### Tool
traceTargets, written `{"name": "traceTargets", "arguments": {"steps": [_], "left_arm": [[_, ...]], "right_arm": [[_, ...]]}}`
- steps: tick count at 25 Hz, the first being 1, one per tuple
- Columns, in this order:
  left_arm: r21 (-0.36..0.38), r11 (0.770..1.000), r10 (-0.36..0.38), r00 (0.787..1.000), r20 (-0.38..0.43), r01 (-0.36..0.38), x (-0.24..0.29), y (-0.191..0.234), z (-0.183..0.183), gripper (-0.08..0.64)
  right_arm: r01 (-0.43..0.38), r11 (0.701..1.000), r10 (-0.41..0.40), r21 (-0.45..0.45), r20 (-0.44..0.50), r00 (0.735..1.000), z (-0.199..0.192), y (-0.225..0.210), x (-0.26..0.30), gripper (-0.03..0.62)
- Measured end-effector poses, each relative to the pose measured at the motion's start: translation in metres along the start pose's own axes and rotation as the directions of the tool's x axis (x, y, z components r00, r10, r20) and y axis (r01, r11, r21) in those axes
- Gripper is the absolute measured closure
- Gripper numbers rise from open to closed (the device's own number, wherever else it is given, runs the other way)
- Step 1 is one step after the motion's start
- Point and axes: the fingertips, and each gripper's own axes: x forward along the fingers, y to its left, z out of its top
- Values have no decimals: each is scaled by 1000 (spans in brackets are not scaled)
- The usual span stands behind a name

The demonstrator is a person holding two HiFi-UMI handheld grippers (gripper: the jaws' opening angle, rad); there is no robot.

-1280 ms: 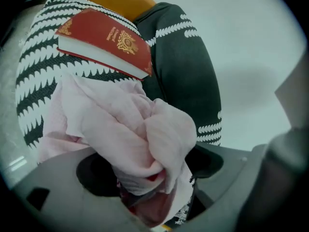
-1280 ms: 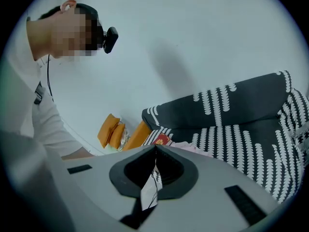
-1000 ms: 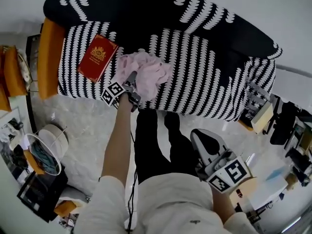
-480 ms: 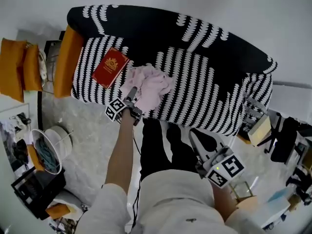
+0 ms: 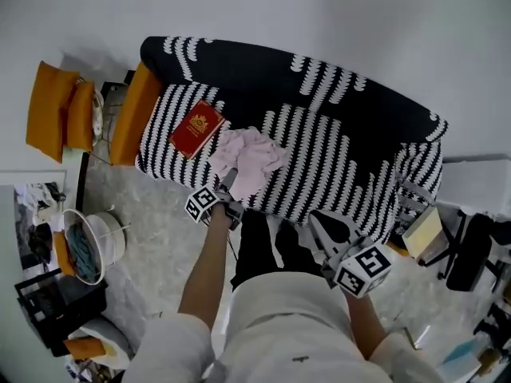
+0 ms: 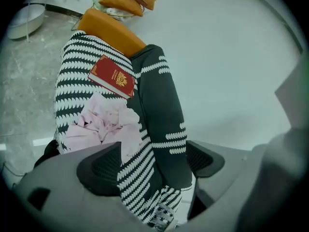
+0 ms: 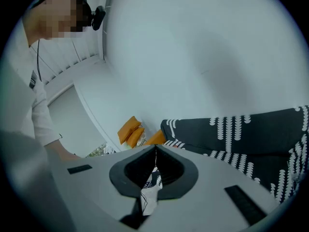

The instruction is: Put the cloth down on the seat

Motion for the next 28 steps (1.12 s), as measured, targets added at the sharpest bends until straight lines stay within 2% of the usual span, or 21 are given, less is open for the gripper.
{"name": "traceTargets", "arguments": {"steps": [4,8,11,13,17,20,21,22,28], "left_arm": [[-16,999,-31,999,12,31,-18,-17,-18,139],[41,996,-76,997,-13,76,-33,-38,-46,169],[77,992,-104,995,3,103,-44,-51,-56,223],[81,990,-123,991,42,120,-52,-57,-55,265],[44,979,-204,969,137,200,-73,-71,-46,383],[41,971,-238,958,159,235,-86,-80,-41,444],[53,967,-254,955,155,248,-89,-84,-40,486],[68,962,-270,951,151,263,-92,-89,-39,498],[182,938,-320,940,118,297,-110,-115,-36,529]], "right_arm": [[-21,999,21,-26,9,1000,4,3,-11,584],[-29,999,30,-37,4,1000,3,4,-25,584],[-50,998,50,-33,6,999,0,3,-30,584],[-63,998,64,-31,4,998,-3,2,-32,584],[-80,996,80,-29,4,997,-6,5,-35,584],[-81,996,82,-29,10,997,-6,6,-35,584],[-80,996,81,-29,14,997,-5,6,-34,584],[-79,996,80,-31,18,997,-4,7,-33,584],[-57,998,58,-34,37,998,-3,12,-28,584]]}}
